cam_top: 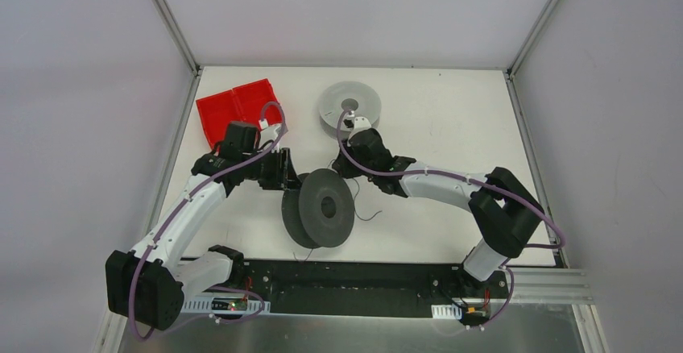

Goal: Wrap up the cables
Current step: Wrap the cable around the cable reel.

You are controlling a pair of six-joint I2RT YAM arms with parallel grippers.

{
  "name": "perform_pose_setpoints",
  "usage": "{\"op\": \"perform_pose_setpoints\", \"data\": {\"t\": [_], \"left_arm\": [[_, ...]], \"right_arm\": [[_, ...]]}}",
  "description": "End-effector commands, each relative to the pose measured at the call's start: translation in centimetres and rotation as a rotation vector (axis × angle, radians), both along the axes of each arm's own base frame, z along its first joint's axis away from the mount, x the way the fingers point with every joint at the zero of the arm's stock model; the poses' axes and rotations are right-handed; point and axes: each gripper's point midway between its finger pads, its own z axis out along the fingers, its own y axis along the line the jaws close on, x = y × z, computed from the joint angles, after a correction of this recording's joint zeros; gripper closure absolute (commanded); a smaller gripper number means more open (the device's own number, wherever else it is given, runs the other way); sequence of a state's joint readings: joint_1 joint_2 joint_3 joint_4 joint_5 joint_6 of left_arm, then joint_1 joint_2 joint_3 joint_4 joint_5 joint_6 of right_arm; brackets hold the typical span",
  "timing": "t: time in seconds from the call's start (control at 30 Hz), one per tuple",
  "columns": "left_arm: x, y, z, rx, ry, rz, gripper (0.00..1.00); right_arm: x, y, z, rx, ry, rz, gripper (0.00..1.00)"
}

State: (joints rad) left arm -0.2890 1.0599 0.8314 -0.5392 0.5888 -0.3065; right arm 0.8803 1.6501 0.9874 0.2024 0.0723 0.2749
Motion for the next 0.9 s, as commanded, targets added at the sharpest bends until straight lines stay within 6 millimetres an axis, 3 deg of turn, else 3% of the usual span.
{"op": "perform_pose_setpoints", "data": {"t": [0.0, 0.27, 0.53, 0.87], "left_arm": [[-1.8, -1.3, 0.7, -0.096, 0.086, -0.022, 0.64], [-2.1, -0.9, -1.1, -0.067, 0.138, 0.006, 0.76], [-1.8, -1.7, -1.4, -0.11, 0.196, 0.026, 0.69], [-1.5, -3.7, -2.6, -0.293, 0.285, 0.097, 0.63]], "right_arm": [[0.9, -0.2, 1.6, 0.056, -0.037, -0.046, 1.0], [0.8, -0.4, 1.2, 0.066, -0.028, -0.052, 1.0], [0.8, -0.1, 0.8, 0.087, -0.015, -0.05, 1.0], [0.2, -0.1, 0.3, 0.14, 0.009, -0.066, 1.0]]}}
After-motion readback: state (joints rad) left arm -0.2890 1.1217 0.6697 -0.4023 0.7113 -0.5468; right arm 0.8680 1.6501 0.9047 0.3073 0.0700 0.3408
